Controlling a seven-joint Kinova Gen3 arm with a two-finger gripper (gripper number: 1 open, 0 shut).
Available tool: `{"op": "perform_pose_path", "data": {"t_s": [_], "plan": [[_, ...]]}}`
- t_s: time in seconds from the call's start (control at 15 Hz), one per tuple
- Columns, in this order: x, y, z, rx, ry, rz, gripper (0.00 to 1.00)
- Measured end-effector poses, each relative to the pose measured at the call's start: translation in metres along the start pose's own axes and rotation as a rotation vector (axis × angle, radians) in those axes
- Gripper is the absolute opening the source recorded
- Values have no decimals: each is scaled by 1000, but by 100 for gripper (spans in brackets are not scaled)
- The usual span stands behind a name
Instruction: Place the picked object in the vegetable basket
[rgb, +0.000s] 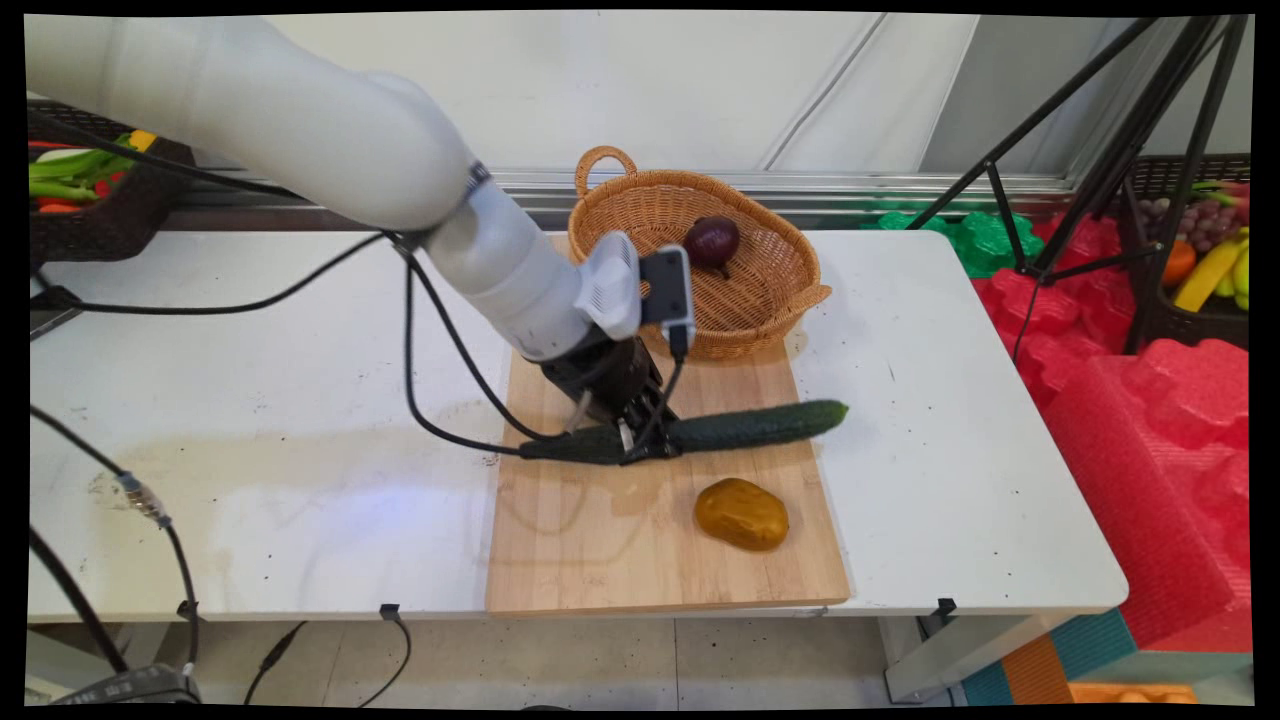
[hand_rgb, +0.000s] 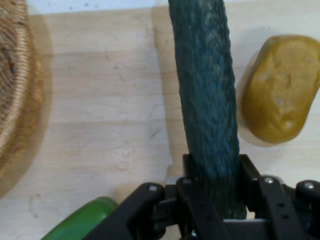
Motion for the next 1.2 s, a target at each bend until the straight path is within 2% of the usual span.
{"op": "perform_pose_path", "data": {"t_s": [0.27,0.53,0.87,1.2], "plan": [[3,0,-52,42,39,-47,0],[8,-10,-95,112,70,-95,0],[20,-31,-120,201,89,-122,0],[38,-60,-111,266,71,-89,0]]}}
